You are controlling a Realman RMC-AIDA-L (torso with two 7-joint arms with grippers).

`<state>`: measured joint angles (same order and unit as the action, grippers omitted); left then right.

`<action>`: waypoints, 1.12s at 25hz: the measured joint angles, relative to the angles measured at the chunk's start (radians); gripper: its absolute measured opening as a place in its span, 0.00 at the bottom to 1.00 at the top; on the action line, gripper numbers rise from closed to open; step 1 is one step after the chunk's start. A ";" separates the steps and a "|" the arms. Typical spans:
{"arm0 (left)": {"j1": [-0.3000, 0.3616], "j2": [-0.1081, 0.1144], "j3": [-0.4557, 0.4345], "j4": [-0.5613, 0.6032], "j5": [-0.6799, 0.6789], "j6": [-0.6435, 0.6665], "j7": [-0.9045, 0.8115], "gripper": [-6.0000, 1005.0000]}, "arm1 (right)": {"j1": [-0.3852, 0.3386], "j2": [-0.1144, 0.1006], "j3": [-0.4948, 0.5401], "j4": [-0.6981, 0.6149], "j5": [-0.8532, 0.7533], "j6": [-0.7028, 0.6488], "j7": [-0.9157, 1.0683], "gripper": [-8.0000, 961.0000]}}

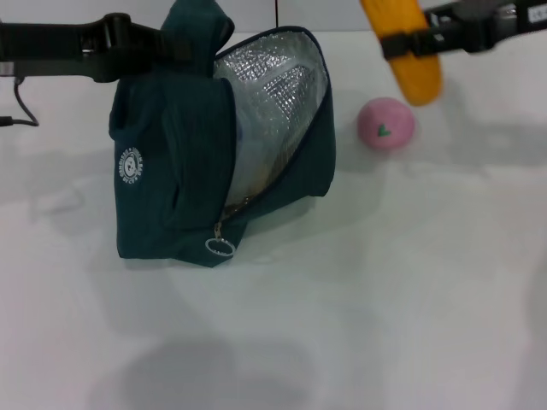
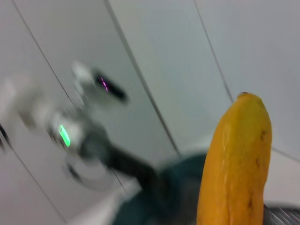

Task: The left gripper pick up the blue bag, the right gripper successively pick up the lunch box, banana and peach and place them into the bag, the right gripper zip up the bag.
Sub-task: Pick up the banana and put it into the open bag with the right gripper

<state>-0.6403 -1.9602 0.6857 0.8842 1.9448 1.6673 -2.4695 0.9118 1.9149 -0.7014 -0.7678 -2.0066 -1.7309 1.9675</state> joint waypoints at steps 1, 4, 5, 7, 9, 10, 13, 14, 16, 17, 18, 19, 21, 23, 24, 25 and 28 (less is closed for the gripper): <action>-0.003 0.000 0.001 -0.006 0.000 0.000 0.007 0.04 | 0.001 0.000 0.000 0.017 0.023 0.003 0.004 0.51; -0.006 0.000 0.001 -0.010 0.001 0.000 0.014 0.04 | 0.006 0.001 0.000 0.153 0.164 0.021 0.013 0.51; -0.007 0.000 0.001 -0.010 0.001 0.000 0.018 0.04 | 0.006 0.007 0.001 0.195 0.207 0.028 0.012 0.51; -0.007 0.002 0.001 -0.010 0.001 0.000 0.022 0.04 | 0.000 0.027 0.000 0.250 0.278 0.045 0.006 0.51; -0.003 0.004 0.001 -0.010 0.001 0.000 0.024 0.04 | -0.017 0.060 0.000 0.273 0.338 0.058 -0.017 0.51; -0.001 0.005 0.000 -0.010 0.001 0.000 0.025 0.04 | -0.027 0.077 -0.001 0.279 0.361 0.062 -0.029 0.51; 0.001 0.005 0.000 -0.010 0.000 0.000 0.030 0.04 | -0.042 0.108 -0.032 0.343 0.452 0.072 -0.081 0.52; 0.001 0.005 0.000 -0.010 0.000 0.000 0.033 0.04 | -0.040 0.108 -0.050 0.381 0.482 0.074 -0.100 0.52; 0.000 0.005 0.000 -0.010 0.000 0.000 0.037 0.04 | -0.032 0.107 -0.088 0.442 0.518 0.085 -0.127 0.52; -0.001 0.005 0.000 -0.010 0.000 0.000 0.038 0.04 | -0.031 0.107 -0.100 0.456 0.524 0.090 -0.133 0.52; -0.002 0.005 0.000 -0.010 0.000 0.000 0.038 0.04 | -0.032 0.108 -0.114 0.464 0.527 0.101 -0.138 0.52; -0.002 0.005 0.000 -0.010 0.000 0.000 0.038 0.04 | -0.033 0.109 -0.128 0.471 0.528 0.108 -0.145 0.52; -0.002 0.006 0.000 -0.010 0.000 -0.001 0.039 0.04 | -0.029 0.111 -0.158 0.493 0.536 0.114 -0.168 0.52; -0.002 0.007 0.000 -0.010 0.000 -0.001 0.039 0.04 | -0.019 0.111 -0.187 0.521 0.548 0.116 -0.197 0.52; -0.003 0.007 0.000 -0.010 0.000 -0.001 0.039 0.04 | -0.014 0.111 -0.205 0.535 0.553 0.119 -0.220 0.52; -0.004 0.007 0.000 -0.010 0.000 -0.001 0.040 0.04 | -0.008 0.112 -0.217 0.547 0.556 0.123 -0.244 0.52; -0.006 0.008 0.000 -0.011 0.000 -0.002 0.040 0.04 | 0.014 0.112 -0.242 0.599 0.560 0.140 -0.319 0.52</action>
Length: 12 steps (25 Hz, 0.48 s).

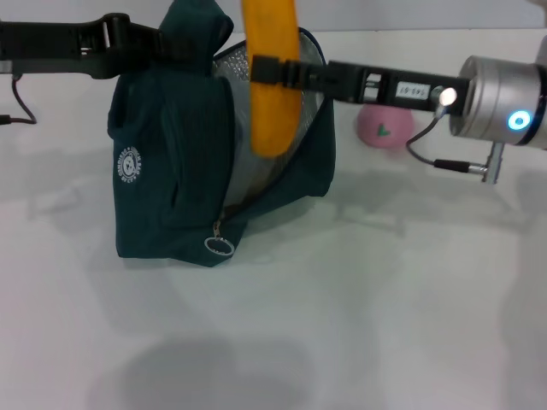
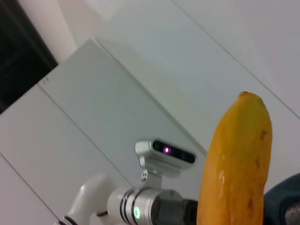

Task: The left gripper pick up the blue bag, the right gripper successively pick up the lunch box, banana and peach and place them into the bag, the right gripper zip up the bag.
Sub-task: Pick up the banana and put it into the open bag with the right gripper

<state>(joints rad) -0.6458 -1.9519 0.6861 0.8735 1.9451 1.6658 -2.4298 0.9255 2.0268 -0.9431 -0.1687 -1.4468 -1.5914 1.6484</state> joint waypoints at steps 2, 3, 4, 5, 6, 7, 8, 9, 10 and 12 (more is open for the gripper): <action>0.000 0.001 0.000 -0.001 0.000 0.000 0.000 0.04 | 0.008 0.000 -0.003 0.027 0.005 0.008 -0.044 0.53; -0.001 0.001 0.001 -0.004 0.000 0.000 0.000 0.04 | 0.009 0.000 -0.003 0.038 0.007 0.013 -0.065 0.53; -0.002 0.001 0.001 -0.014 0.000 0.000 0.002 0.04 | 0.010 0.000 -0.002 0.046 0.010 0.019 -0.086 0.53; -0.003 0.001 0.000 -0.023 0.000 0.001 0.005 0.04 | 0.010 0.000 -0.002 0.051 0.011 0.023 -0.097 0.53; -0.003 0.002 0.000 -0.026 0.000 0.001 0.006 0.04 | 0.011 0.001 -0.001 0.057 0.011 0.030 -0.112 0.53; -0.004 0.003 0.000 -0.030 0.000 0.001 0.007 0.04 | 0.011 0.001 -0.001 0.061 0.011 0.035 -0.129 0.53; -0.004 0.003 0.000 -0.033 0.000 0.001 0.008 0.04 | 0.012 0.001 -0.001 0.064 0.011 0.037 -0.140 0.53; -0.004 0.003 0.000 -0.035 0.000 0.001 0.008 0.04 | 0.013 0.001 -0.001 0.072 0.011 0.042 -0.157 0.53; -0.004 0.004 0.000 -0.036 0.000 0.001 0.009 0.04 | 0.015 0.001 -0.001 0.078 0.011 0.046 -0.167 0.53; -0.002 0.004 0.000 -0.037 0.000 0.001 0.010 0.04 | 0.021 0.001 -0.001 0.089 0.012 0.059 -0.180 0.53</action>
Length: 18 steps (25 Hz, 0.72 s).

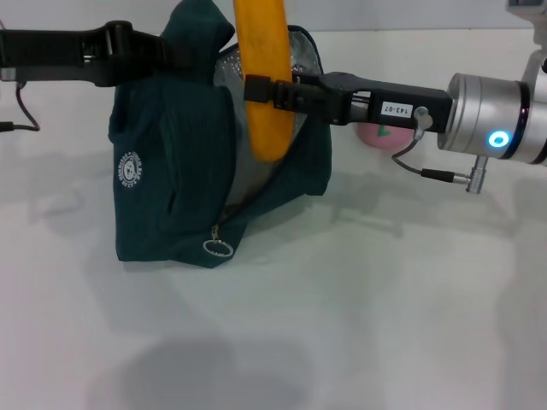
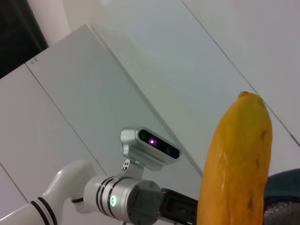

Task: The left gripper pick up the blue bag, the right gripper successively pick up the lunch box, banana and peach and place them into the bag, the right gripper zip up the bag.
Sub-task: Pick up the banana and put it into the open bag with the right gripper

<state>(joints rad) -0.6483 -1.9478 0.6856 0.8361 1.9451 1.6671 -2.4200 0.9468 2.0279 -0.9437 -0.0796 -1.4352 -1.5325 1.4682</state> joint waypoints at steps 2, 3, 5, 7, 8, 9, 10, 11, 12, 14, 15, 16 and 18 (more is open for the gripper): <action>0.001 0.000 0.000 0.000 0.000 0.000 0.000 0.04 | 0.003 0.000 0.000 0.008 0.000 0.006 -0.004 0.53; 0.001 0.000 0.000 0.000 0.001 0.000 0.000 0.04 | 0.005 0.000 0.002 0.016 0.001 0.007 -0.007 0.53; 0.000 0.000 0.000 0.000 0.001 0.000 0.000 0.04 | 0.007 0.000 0.003 0.028 0.001 0.008 -0.010 0.53; -0.001 0.000 0.000 0.000 0.001 0.000 0.001 0.04 | 0.009 0.000 0.005 0.042 0.001 0.008 -0.012 0.53; -0.001 0.000 0.000 0.000 0.002 0.000 0.001 0.04 | 0.011 0.000 0.007 0.050 0.001 0.008 -0.014 0.54; -0.001 0.000 0.000 0.000 0.002 0.000 0.001 0.04 | 0.013 0.000 0.009 0.057 0.001 0.008 -0.015 0.54; -0.001 0.000 0.000 0.000 0.002 0.000 0.001 0.04 | 0.016 0.000 0.011 0.064 0.001 0.008 -0.016 0.54; -0.001 0.000 0.000 0.000 0.002 0.000 0.001 0.04 | 0.019 0.000 0.011 0.071 0.001 0.008 -0.018 0.54; -0.001 0.000 0.000 0.000 0.002 0.000 0.001 0.04 | 0.021 0.000 0.011 0.075 0.001 0.010 -0.020 0.54; -0.002 0.000 0.001 -0.001 0.002 0.000 0.001 0.04 | 0.023 0.000 0.011 0.079 0.001 0.014 -0.024 0.54; -0.002 0.000 0.001 -0.001 0.002 0.000 0.001 0.04 | 0.023 0.000 0.011 0.081 0.001 0.017 -0.028 0.54; -0.002 0.000 0.001 -0.002 0.003 0.000 0.001 0.04 | 0.023 0.000 0.011 0.084 0.001 0.017 -0.032 0.54; -0.002 0.000 0.002 -0.002 0.003 0.000 0.001 0.04 | 0.025 0.000 0.012 0.091 0.002 0.020 -0.040 0.54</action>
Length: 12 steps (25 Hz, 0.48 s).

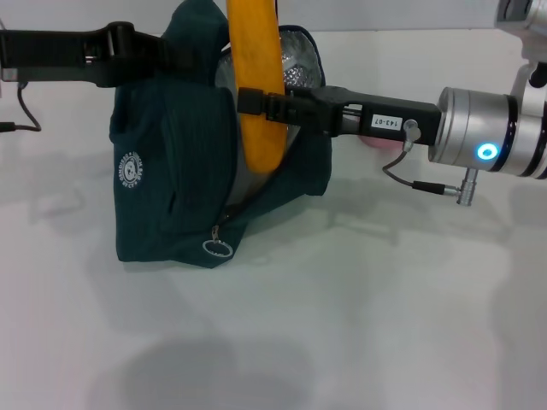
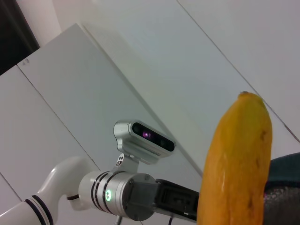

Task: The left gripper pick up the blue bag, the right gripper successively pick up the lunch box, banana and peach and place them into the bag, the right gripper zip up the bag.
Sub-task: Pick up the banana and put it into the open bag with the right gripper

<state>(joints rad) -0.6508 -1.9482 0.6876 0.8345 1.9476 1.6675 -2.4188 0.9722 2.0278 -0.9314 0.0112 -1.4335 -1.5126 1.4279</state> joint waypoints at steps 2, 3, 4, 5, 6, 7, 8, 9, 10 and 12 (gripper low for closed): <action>0.000 0.000 0.001 0.000 0.000 0.000 0.000 0.04 | 0.002 0.000 0.001 0.001 0.001 0.004 -0.002 0.54; 0.000 0.000 0.001 0.000 0.000 0.000 0.000 0.04 | 0.003 0.000 0.001 0.001 0.001 0.005 -0.001 0.54; 0.000 0.000 0.001 0.000 0.000 0.000 0.000 0.04 | 0.004 0.000 0.001 0.001 0.001 0.007 0.000 0.54; 0.000 0.000 0.001 0.000 -0.001 0.000 0.000 0.04 | 0.005 0.000 0.001 0.001 0.001 0.008 0.001 0.54; 0.001 0.000 0.001 0.000 -0.001 0.000 0.000 0.04 | 0.005 0.000 0.001 0.001 0.001 0.008 0.002 0.54; 0.002 0.000 0.001 0.000 -0.002 0.000 0.000 0.04 | 0.006 0.000 0.001 0.001 0.001 0.009 0.003 0.55; 0.002 0.000 0.001 0.000 -0.002 0.000 0.000 0.04 | 0.006 0.000 0.001 0.001 0.001 0.010 0.004 0.55; 0.002 0.000 0.001 0.000 -0.002 0.001 0.000 0.04 | 0.006 0.000 0.001 0.001 0.001 0.010 0.004 0.55; 0.003 0.000 0.001 0.000 -0.002 0.002 0.000 0.04 | 0.006 0.000 0.000 0.001 0.001 0.011 0.004 0.55; 0.003 0.000 0.001 0.000 -0.002 0.002 0.000 0.04 | 0.006 0.000 0.000 0.001 0.001 0.011 0.005 0.55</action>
<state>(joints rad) -0.6474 -1.9481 0.6888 0.8344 1.9457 1.6697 -2.4191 0.9786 2.0277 -0.9311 0.0124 -1.4327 -1.5018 1.4325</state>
